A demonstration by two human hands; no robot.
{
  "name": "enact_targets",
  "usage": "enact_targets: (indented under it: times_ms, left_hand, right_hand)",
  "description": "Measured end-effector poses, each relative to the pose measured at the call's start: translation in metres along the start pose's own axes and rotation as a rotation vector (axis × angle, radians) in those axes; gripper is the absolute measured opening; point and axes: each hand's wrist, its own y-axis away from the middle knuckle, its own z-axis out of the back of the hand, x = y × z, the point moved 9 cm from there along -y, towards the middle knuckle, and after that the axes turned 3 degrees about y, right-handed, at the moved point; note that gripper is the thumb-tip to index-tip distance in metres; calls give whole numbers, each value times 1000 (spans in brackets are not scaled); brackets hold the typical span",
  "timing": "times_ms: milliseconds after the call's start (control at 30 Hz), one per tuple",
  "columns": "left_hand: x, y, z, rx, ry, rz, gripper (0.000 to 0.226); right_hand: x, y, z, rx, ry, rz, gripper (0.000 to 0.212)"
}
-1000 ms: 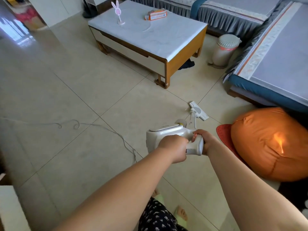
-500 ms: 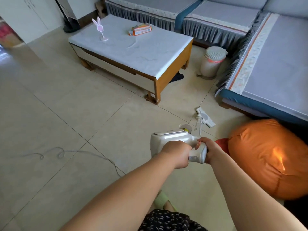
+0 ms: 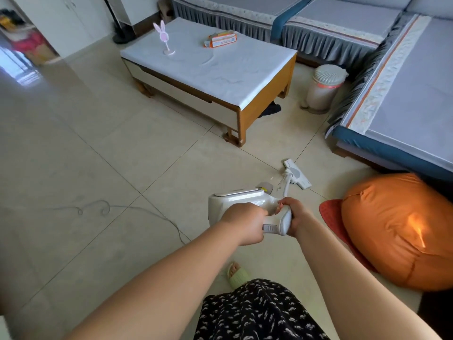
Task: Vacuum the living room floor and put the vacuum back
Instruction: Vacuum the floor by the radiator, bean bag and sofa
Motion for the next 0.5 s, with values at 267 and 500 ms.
enact_targets:
  times_ms: [267, 500]
  left_hand:
    - [8, 60, -13, -25, -27, 48, 13]
    - [66, 108, -12, -32, -30, 63, 17]
  right_hand:
    - [-52, 28, -13, 37, 31, -32, 16]
    - [-102, 33, -72, 53, 37, -50, 18]
